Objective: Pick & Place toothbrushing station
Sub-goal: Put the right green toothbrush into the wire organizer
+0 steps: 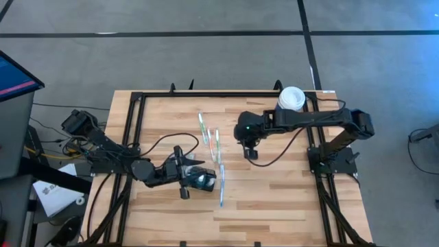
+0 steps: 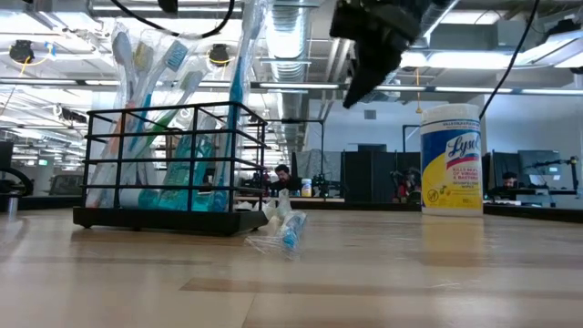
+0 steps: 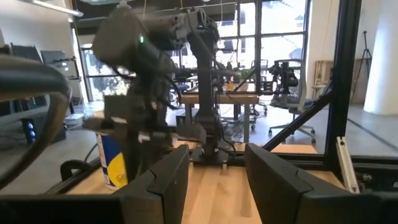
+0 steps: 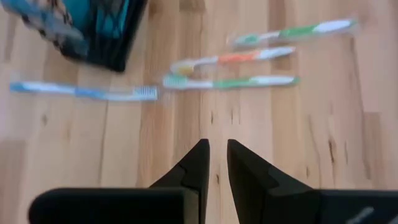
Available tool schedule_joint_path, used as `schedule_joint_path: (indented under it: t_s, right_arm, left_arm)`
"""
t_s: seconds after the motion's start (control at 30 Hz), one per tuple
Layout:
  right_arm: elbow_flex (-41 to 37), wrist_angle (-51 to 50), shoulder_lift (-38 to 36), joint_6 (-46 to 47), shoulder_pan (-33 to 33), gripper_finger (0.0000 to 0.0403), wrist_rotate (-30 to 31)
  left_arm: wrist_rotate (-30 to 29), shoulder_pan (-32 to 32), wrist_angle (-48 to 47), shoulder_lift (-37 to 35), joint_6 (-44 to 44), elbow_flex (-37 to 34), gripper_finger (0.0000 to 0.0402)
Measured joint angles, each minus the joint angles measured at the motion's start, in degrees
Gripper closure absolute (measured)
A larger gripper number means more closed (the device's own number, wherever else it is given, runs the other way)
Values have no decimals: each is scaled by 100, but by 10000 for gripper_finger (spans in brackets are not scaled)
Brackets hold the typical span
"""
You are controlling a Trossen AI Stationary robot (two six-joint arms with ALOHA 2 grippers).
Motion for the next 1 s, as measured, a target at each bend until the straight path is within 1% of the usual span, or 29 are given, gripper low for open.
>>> schedule_joint_path:
  t_s: [0.13, 0.23, 0.3, 0.37, 0.43, 0.53, 0.57, 0.7, 0.77, 0.9, 1.0]
  right_arm:
    - [-232, 406, 142, -382, 2, 355, -1]
    - [-311, 358, 233, -719, 2, 355, 0]
    - [-311, 425, 402, -1105, 2, 355, 0]
    - [-363, 244, 606, -1531, 2, 355, 2]
    - [-327, 454, 863, -1930, 2, 355, 2]
    - [-314, 446, 1215, -2496, 6, 355, 2]
    - [-279, 471, 1359, -2595, 11, 355, 27]
    - [-106, 504, 1730, -2690, 51, 364, 462]
    - [-76, 432, 1831, -2823, 55, 374, 482]
    - [-14, 595, 1947, -3127, 60, 395, 479]
    - [-12, 769, 1963, -3278, 59, 401, 479]
  left_arm:
    - [7, 0, 4, 0, 219, -1, 252]
    - [17, 0, 13, 0, 286, -2, 252]
    - [17, 0, 13, 0, 351, -2, 252]
    - [15, 0, 15, 0, 365, -2, 252]
    - [15, 0, 14, 0, 366, -2, 252]
    - [13, 0, 9, 0, 366, -2, 252]
    - [18, 0, 11, 0, 366, -2, 252]
    - [14, 0, 12, 0, 366, -2, 252]
    - [7, 0, 15, 0, 367, -2, 252]
    - [-7, 1, 15, 0, 366, -4, 252]
    - [-22, 13, 14, 0, 367, -4, 252]
